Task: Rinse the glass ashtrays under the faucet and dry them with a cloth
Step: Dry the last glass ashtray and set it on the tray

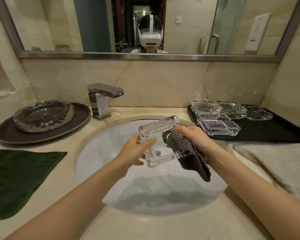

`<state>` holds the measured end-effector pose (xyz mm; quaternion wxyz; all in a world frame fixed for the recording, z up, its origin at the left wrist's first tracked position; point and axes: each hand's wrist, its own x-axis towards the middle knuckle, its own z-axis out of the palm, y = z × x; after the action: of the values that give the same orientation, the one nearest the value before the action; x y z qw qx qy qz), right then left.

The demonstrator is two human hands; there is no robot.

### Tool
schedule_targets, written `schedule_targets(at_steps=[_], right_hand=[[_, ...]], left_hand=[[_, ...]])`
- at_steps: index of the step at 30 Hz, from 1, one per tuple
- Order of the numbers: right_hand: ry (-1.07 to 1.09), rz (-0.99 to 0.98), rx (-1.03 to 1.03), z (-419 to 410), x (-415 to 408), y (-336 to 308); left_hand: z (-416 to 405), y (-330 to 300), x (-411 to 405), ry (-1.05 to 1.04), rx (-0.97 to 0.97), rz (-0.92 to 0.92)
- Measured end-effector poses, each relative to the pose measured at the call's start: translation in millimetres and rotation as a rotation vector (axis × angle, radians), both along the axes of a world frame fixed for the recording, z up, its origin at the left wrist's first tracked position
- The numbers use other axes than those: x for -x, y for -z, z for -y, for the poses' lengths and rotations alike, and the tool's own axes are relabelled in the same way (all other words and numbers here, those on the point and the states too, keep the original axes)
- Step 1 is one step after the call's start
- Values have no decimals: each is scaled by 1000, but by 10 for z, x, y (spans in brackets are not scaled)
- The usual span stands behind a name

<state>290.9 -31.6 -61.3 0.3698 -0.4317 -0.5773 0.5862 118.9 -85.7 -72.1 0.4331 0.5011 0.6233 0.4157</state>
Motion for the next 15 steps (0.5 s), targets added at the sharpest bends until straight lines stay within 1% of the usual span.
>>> schedule_targets(at_steps=[2,3,4,6,7,9,10,11,13,14,15], right_hand=[[-56,105,-8,-34,-70,-37],[-89,177,-37,-43,-96,-58],[-114,261,-65,-33,-100,-96],[-175,364,-83,-21,-87,-155],[-211,386,-74,-6,-75,-171],[-226,362,-33,6,-60,-170],[-178,289,2,-7,-53,-154],[-102,147,30,-23,-35,-133],[75,-255,79,-27,39,-119],[155,-419,97,0,95,-115],[209,-521,87,42,160,-116]], left_hand=[[-43,-54,132,4,-9,105],[-62,-80,193,57,9,114],[-70,-104,221,135,43,71],[-39,-118,198,311,103,-97],[-19,-109,169,358,119,-168],[-8,-78,115,355,124,-188],[-11,-53,85,313,111,-157],[-13,-27,48,241,91,-108],[-26,25,-26,72,43,22],[-32,42,-61,5,28,101],[-40,56,-87,-44,17,179]])
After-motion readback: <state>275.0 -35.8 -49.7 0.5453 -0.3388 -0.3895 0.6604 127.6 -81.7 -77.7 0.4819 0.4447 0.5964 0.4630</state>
